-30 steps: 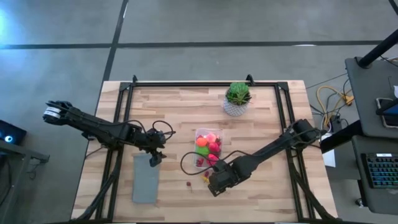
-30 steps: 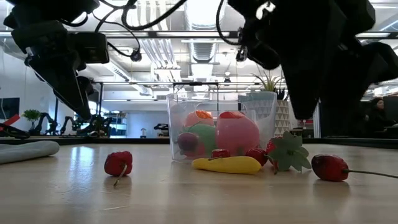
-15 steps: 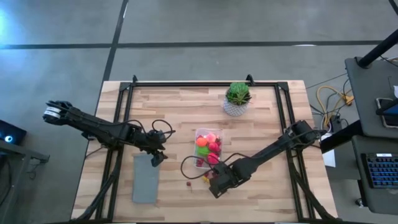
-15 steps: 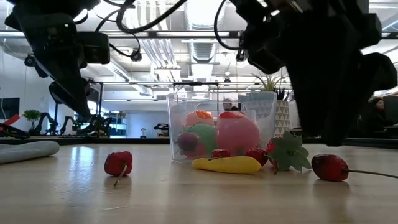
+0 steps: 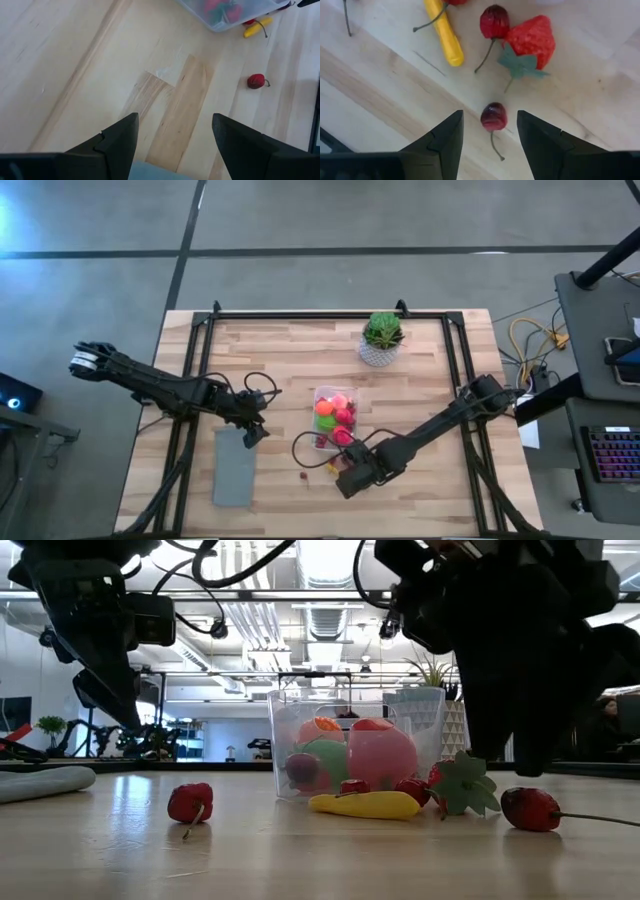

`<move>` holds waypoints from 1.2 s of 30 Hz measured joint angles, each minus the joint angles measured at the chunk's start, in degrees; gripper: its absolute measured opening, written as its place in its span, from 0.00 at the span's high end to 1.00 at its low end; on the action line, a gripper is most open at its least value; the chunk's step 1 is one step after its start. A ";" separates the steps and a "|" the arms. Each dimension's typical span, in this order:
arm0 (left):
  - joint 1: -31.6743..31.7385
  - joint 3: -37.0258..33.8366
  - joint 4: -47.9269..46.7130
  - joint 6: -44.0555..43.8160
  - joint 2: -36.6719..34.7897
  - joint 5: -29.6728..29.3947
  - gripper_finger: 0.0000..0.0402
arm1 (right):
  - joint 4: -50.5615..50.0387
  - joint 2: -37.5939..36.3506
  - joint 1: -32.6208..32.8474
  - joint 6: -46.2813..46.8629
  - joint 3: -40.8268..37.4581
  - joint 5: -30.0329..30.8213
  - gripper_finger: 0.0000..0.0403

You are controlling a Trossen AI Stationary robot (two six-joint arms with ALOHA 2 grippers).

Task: Pick and placing Produce into tupperware
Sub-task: Put the red cherry into the transparent bin

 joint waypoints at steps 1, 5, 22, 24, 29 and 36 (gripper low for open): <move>0.00 0.00 -0.01 0.00 0.00 0.00 0.40 | 0.26 0.00 0.02 0.08 -0.04 -0.02 0.56; 0.00 0.00 -0.05 0.00 0.02 0.00 0.40 | 0.68 0.00 0.22 0.62 -0.48 1.52 0.56; 0.00 0.02 0.10 0.00 0.04 0.00 0.40 | 3.07 -0.07 0.50 1.90 -2.63 4.39 0.56; 0.00 0.02 0.12 0.00 0.04 0.00 0.40 | 3.14 -0.06 0.50 2.43 -3.09 4.02 0.56; 0.04 0.02 0.09 0.02 0.04 0.00 0.40 | 3.56 -0.04 0.46 2.58 -3.35 4.38 0.56; 0.04 0.02 0.08 0.02 0.04 -0.02 0.40 | 6.05 -0.04 0.48 2.82 -5.36 3.91 0.56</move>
